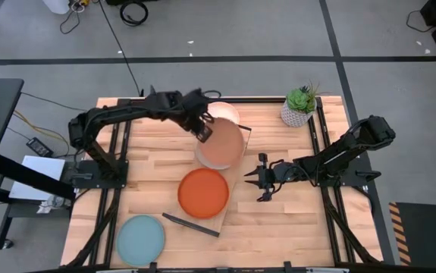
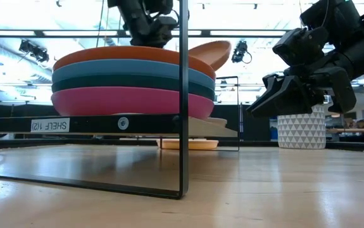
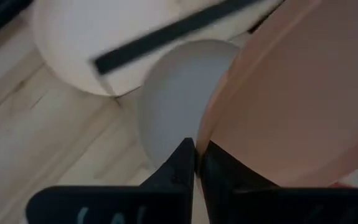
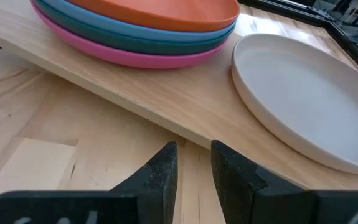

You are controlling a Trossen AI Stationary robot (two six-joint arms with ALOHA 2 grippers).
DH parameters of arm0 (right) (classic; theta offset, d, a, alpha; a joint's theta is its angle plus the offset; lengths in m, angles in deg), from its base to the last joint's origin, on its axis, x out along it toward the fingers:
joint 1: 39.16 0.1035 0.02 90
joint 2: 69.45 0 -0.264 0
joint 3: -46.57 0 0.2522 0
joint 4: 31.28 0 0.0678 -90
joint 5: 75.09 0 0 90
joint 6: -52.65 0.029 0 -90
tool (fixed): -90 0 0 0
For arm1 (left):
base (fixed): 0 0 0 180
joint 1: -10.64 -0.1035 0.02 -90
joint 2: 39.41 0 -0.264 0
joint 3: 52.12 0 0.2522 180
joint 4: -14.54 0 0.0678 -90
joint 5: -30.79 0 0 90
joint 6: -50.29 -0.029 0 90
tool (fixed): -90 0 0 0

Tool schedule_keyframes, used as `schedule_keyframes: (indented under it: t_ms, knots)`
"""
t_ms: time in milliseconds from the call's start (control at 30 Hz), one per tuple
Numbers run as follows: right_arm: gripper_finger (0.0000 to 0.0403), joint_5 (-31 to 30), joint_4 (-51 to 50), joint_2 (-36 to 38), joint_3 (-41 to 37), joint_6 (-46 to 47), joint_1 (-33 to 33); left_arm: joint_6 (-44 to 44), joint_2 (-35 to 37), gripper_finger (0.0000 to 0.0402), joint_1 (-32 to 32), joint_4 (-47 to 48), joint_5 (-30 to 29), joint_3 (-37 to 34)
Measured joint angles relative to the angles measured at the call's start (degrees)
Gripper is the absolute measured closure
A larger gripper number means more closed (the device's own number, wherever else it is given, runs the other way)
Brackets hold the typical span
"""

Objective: Place and stack plates onto a shelf
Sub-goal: Stack the brown plate on top of the gray plate on the shelf, then stack the light blue plate on top of the brown plate on the shelf

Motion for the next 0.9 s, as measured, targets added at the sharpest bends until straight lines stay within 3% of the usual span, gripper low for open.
schedule_keyframes:
  t_ms: [233, 600, 900]
  knots:
    - [0.0300, 0.0, -0.5, 0.0, 0.0, 0.2, 0.0, 0.9, -3.4, 0.0382, -3.8, 3.0, 0.1, -1.6]
    - [0.0300, 0.0, -0.5, 0.0, 0.0, 0.6, 0.0, -2.0, -6.4, 0.0372, -4.7, 1.7, 0.5, -1.6]
    - [0.0300, 0.0, -0.5, 0.0, 0.0, 0.6, 0.0, -3.1, -6.4, 0.0310, -4.0, 0.0, 0.1, -1.5]
